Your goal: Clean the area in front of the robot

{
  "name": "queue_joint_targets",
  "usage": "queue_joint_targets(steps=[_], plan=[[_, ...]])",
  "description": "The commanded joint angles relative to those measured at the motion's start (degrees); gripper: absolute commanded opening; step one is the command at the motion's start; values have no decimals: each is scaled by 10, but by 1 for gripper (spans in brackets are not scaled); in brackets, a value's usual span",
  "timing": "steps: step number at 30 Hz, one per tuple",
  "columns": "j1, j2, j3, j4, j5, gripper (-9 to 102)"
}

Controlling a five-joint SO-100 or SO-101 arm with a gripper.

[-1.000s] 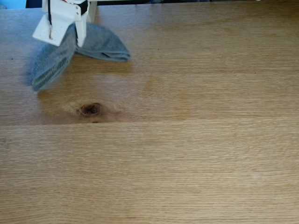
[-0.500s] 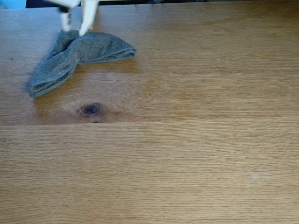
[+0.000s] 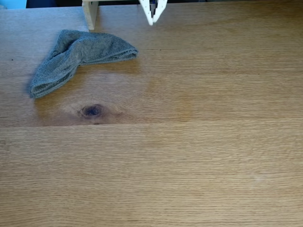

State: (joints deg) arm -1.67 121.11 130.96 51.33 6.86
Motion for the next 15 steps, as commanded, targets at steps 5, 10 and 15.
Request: queue_joint_targets(steps=[5,10,15], plan=[[3,290,207,5,9,0],[-3,481,395,19,-27,0],[-13,590,497,85,-18,0]])
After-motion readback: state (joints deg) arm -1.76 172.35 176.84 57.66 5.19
